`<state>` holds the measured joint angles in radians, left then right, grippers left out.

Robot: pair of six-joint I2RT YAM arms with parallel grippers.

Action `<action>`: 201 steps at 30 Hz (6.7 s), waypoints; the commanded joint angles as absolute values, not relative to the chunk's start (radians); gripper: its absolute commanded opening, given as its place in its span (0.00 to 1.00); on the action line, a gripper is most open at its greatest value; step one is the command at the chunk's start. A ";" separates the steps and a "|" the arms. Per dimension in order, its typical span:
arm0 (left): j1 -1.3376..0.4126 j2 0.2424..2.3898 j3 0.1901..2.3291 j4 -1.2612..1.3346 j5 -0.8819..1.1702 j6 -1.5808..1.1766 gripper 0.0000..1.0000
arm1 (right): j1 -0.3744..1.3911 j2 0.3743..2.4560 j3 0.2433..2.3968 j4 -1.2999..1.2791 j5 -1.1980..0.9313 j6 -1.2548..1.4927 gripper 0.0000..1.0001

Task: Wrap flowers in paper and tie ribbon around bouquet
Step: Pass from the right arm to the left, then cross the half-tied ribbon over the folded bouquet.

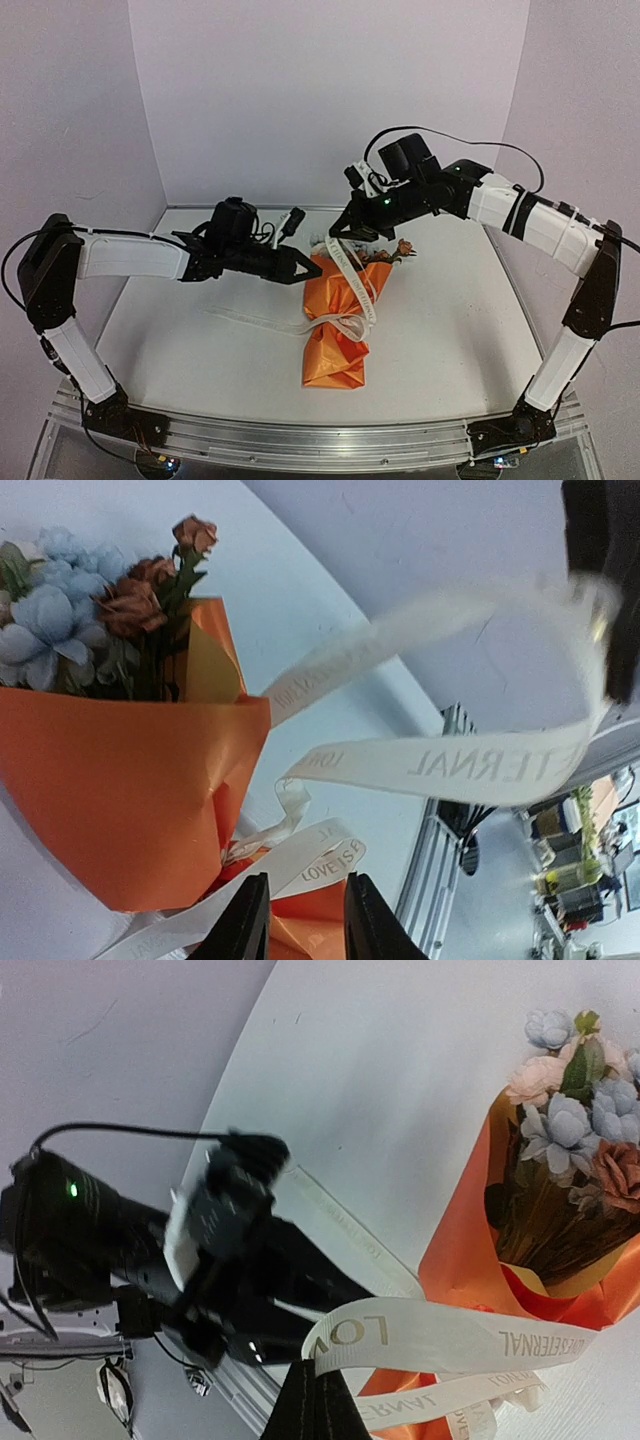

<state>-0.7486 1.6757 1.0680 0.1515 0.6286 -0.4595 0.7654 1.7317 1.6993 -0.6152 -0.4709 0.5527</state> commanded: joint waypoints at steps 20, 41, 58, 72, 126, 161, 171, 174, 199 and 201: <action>-0.695 1.813 1.070 0.582 0.876 -0.160 0.50 | 0.749 1.756 1.697 -0.615 -0.708 0.469 0.00; -0.738 1.903 1.212 0.484 0.794 -0.119 0.14 | 0.747 1.749 1.678 -0.617 -0.683 0.469 0.00; -0.729 1.720 1.298 -0.014 0.344 -0.105 0.00 | 0.747 1.654 1.524 -0.650 -0.369 0.401 0.00; -0.706 1.734 1.517 -0.728 0.614 -0.189 0.00 | 0.759 1.707 1.533 -0.657 -0.309 0.395 0.00; -0.782 1.484 0.935 0.257 0.800 -1.387 0.00 | 0.937 1.564 1.219 -0.580 -0.001 0.471 0.00; -1.139 1.853 1.040 0.856 0.121 -1.725 0.07 | 0.755 1.717 1.563 -0.819 -0.371 0.323 0.00; -1.169 1.929 1.094 0.735 0.142 -1.658 0.11 | 0.752 1.717 1.572 -0.837 -0.397 0.308 0.00; -1.180 1.959 1.115 0.661 0.171 -1.626 0.15 | 0.752 1.717 1.567 -0.840 -0.399 0.304 0.00; -1.185 1.746 1.154 0.197 0.219 -1.114 0.78 | 0.753 1.694 1.515 -0.845 -0.364 0.302 0.00; -1.184 1.793 1.215 0.156 0.260 -1.082 0.76 | 0.753 1.704 1.521 -0.849 -0.363 0.297 0.00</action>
